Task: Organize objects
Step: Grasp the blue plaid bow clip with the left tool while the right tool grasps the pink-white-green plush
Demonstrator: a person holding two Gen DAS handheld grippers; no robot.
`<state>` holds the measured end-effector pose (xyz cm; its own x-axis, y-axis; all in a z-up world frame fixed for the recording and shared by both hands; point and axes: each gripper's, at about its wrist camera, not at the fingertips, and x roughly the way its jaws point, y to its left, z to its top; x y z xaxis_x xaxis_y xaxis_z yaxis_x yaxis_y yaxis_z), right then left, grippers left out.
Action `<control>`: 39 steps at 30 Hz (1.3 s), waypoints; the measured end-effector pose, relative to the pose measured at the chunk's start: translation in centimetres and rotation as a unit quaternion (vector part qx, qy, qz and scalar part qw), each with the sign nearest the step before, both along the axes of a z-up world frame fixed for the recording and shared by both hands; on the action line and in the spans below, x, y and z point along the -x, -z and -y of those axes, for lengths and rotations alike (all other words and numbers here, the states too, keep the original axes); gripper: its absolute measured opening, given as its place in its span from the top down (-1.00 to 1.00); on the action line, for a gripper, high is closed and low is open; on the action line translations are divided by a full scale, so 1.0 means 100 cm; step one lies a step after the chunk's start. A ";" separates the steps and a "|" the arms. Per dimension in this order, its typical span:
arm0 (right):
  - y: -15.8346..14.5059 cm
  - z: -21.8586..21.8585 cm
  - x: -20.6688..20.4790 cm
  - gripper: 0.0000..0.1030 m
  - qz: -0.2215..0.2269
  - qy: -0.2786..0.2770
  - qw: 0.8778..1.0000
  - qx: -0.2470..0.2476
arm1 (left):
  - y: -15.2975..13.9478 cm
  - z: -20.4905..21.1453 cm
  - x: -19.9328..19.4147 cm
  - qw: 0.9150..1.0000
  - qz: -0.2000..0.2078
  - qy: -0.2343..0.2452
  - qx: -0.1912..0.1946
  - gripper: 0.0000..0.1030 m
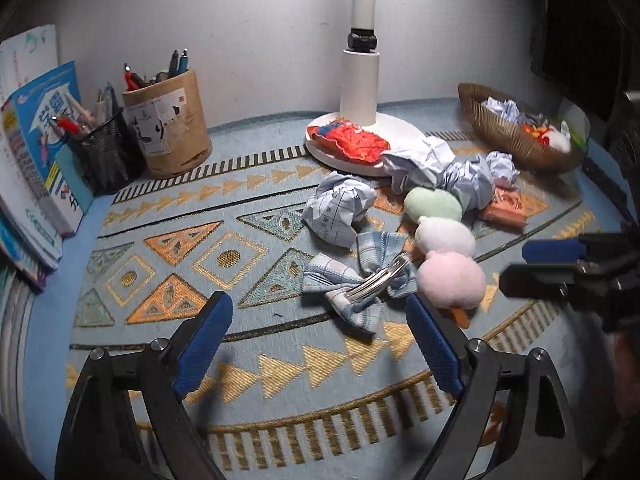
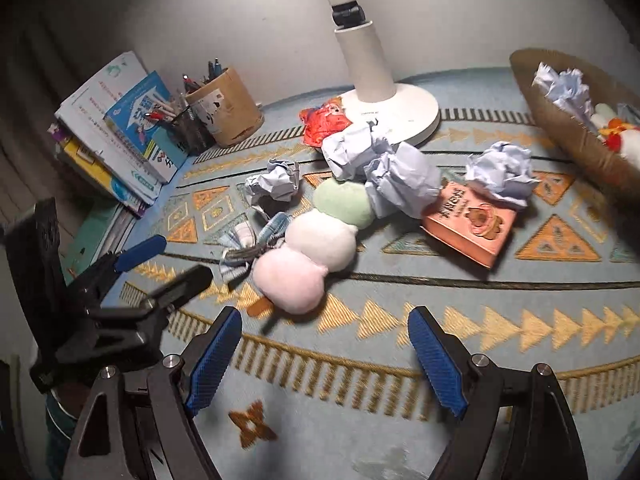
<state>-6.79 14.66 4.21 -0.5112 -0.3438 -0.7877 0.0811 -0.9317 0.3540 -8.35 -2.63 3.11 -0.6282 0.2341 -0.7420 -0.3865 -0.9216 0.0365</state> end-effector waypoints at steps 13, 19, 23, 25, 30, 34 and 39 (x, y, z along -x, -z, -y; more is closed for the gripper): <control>0.017 0.034 0.028 -0.13 -0.009 0.001 0.999 -0.037 | 0.018 -0.033 0.022 0.994 0.034 0.099 0.015 0.43; 0.005 0.006 -0.015 -0.13 -0.043 -0.076 0.995 -0.040 | 0.012 -0.032 -0.011 0.998 0.050 0.045 -0.020 0.55; -0.009 -0.003 -0.058 -0.15 -0.086 -0.177 0.972 -0.129 | 0.010 -0.028 -0.042 0.997 0.061 0.002 -0.056 0.55; -0.009 -0.014 -0.069 -0.16 -0.075 -0.208 0.965 -0.141 | 0.012 -0.031 -0.051 0.995 0.070 -0.034 -0.055 0.55; -0.009 -0.059 -0.071 -0.33 -0.068 -0.123 0.984 -0.112 | 0.014 -0.037 -0.063 0.994 0.047 -0.093 -0.020 0.55; -0.001 -0.076 -0.077 -0.49 -0.042 -0.064 0.995 -0.062 | 0.017 -0.036 -0.065 0.994 0.037 -0.092 -0.038 0.55; 0.017 -0.064 -0.091 -0.64 -0.013 -0.022 0.998 -0.051 | 0.018 -0.037 -0.065 0.995 0.033 -0.091 -0.034 0.55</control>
